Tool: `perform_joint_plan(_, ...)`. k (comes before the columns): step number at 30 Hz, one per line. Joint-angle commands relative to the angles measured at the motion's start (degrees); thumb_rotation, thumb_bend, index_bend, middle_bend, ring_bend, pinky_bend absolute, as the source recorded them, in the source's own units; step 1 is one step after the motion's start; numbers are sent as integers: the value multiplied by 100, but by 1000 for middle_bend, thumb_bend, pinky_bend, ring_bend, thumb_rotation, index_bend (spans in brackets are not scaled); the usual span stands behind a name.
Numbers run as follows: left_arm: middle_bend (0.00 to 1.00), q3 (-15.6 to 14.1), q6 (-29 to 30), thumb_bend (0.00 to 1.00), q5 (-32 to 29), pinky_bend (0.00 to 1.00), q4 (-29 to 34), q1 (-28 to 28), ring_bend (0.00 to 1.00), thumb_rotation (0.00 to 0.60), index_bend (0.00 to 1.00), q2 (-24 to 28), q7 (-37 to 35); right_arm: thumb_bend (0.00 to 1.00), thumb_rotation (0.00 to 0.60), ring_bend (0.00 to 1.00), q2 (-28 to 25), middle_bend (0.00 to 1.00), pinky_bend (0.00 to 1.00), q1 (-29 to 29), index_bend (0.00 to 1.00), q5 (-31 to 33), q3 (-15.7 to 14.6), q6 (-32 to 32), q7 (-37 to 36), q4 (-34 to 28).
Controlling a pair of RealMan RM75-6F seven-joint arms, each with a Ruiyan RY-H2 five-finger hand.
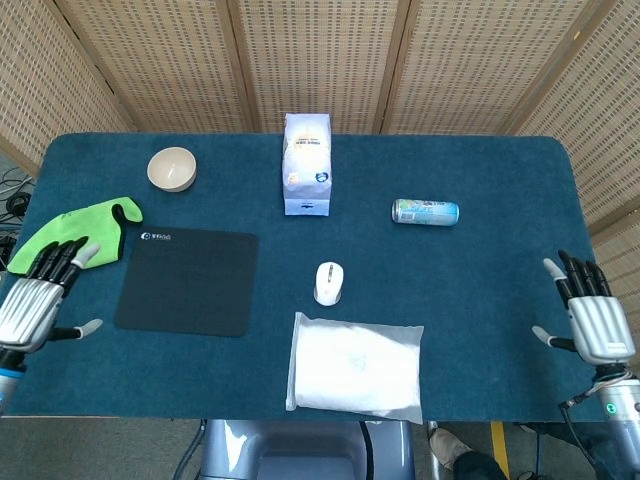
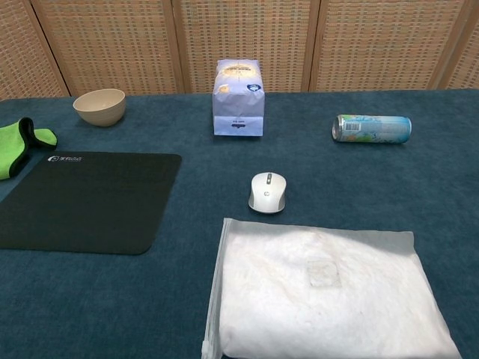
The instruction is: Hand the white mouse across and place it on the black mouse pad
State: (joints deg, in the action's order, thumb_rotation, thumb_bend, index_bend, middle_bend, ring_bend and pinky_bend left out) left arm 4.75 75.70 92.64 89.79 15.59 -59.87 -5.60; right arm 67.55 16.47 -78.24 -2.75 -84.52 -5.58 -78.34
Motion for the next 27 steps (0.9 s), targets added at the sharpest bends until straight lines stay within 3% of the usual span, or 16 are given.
perform_joint_plan(1, 0, 5, -121, 0, 811, 0, -402, 599, 0, 600, 0, -140, 129, 0, 600, 0, -402, 0, 0, -292, 0, 159, 195, -235, 91, -790)
perform_joint_plan(9, 0, -94, -499, 39, 1964, 0, -1045, 1745, 0, 600, 0, -587, -16, 0, 600, 0, -731, 0, 0, -497, 0, 43, 338, -330, 229, -1380)
perform_joint_plan(16, 0, -275, -561, 110, 2765, 0, -1960, 2568, 0, 600, 0, -1160, -114, 0, 600, 0, -722, 0, 0, -564, 0, -5, 405, -221, 216, -1301)
perform_joint_plan(19, 0, -425, -750, 133, 3180, 0, -2777, 3265, 0, 600, 0, -1636, -477, 0, 600, 0, -692, 0, 0, -588, 0, -26, 446, -122, 129, -1177)
perform_joint_plan(27, 0, -599, -550, 139, 3493, 0, -4723, 4282, 0, 600, 0, -2827, -832, 0, 600, 0, -713, 0, 0, -649, 0, 91, 617, 59, -180, -992)
